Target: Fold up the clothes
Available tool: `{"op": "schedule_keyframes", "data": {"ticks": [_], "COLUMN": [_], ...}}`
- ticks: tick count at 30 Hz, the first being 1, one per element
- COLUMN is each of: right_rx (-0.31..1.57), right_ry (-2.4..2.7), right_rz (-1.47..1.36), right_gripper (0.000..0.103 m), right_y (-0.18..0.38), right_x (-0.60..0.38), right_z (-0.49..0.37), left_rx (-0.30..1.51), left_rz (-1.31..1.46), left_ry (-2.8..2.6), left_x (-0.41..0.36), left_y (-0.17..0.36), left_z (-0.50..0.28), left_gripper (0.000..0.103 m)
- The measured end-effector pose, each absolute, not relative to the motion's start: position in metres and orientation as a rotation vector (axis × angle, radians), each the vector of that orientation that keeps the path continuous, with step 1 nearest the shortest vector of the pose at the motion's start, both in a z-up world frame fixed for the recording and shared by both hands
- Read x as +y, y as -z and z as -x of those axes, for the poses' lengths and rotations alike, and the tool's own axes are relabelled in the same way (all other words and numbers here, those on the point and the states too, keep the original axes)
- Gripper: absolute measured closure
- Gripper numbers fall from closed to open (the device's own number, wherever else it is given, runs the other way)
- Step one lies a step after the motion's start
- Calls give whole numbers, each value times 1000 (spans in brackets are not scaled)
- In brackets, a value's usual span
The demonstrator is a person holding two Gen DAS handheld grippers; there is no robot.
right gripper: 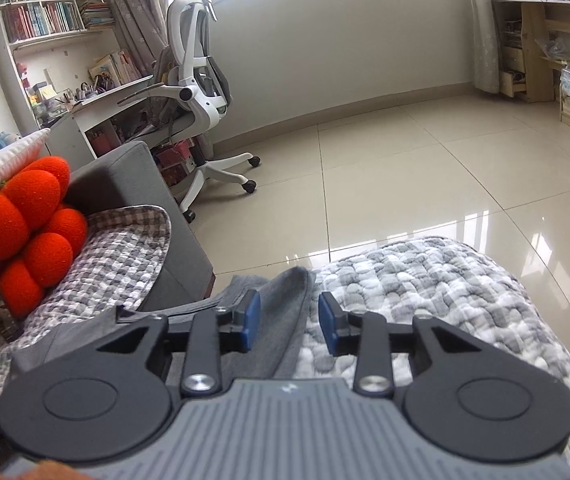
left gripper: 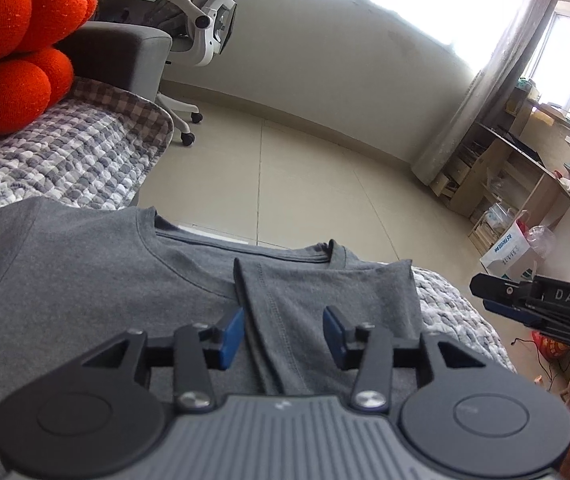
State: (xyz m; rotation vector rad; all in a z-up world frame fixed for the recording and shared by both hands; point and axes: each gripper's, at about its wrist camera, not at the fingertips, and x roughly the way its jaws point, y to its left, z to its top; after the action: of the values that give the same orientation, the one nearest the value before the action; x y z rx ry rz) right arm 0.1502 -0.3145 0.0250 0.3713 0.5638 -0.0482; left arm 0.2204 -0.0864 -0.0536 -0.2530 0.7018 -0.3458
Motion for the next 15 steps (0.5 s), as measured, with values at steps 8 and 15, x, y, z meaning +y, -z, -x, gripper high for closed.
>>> {"op": "schedule_keyframes", "data": {"ticks": [8, 15], "right_rx": [568, 571], "right_ry": [38, 28], "right_rz": [-412, -447], "right_gripper": [66, 64], "right_y": [-42, -57], "right_x": [-300, -288], "right_z": [-111, -77], "left_rx": [721, 736], "left_rz": [225, 223], "left_ry": [363, 411], "left_x": [-78, -76], "left_y": [30, 12], "left_z": [-175, -129], "left_gripper": [57, 55]}}
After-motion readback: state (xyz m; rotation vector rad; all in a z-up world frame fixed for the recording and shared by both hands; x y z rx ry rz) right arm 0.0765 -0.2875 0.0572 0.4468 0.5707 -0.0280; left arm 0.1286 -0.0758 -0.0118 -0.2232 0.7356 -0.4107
